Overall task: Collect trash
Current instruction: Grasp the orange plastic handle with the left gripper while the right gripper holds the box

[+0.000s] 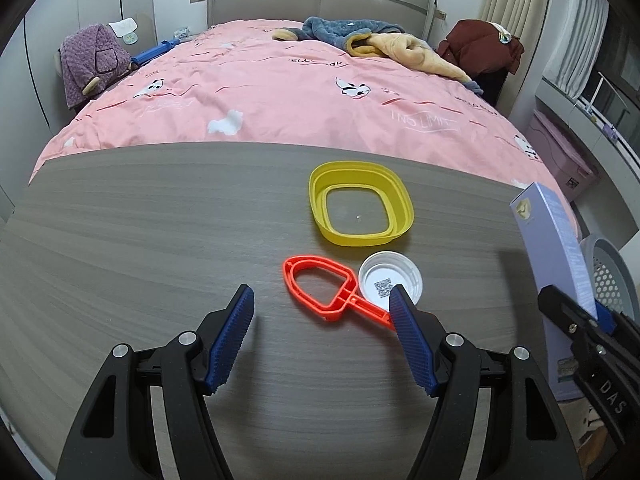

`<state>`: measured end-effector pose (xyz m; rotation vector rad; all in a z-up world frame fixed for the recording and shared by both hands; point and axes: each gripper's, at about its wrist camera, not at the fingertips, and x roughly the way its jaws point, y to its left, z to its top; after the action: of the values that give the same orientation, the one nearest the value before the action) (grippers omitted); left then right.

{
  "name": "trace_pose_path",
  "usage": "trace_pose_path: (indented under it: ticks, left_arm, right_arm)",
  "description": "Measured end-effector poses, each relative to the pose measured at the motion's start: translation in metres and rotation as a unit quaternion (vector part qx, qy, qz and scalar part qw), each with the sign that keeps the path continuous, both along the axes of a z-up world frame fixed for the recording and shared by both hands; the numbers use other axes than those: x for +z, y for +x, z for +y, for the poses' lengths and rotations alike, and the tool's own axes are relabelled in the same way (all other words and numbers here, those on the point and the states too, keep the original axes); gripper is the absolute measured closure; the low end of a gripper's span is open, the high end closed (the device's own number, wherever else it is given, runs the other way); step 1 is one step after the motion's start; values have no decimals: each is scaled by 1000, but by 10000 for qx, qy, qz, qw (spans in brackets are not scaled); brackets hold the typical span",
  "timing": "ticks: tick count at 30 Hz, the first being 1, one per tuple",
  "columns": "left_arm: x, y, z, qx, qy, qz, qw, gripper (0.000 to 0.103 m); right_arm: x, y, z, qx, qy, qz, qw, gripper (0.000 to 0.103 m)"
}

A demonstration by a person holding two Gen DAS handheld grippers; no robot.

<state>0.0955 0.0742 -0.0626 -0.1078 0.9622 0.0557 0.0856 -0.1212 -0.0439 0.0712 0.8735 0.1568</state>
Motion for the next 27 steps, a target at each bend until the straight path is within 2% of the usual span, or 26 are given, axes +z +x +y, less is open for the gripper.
trace_pose_path:
  ticks: [15,27]
  left_arm:
    - [-6,-3,24,210,46,66,9997,36]
    - [-7,-5,50,442,245,56,9987,36]
  right_arm:
    - [3,1,3,33,-51,-28,10000,60]
    - [9,-3,3,56,-89,-99,9999,61]
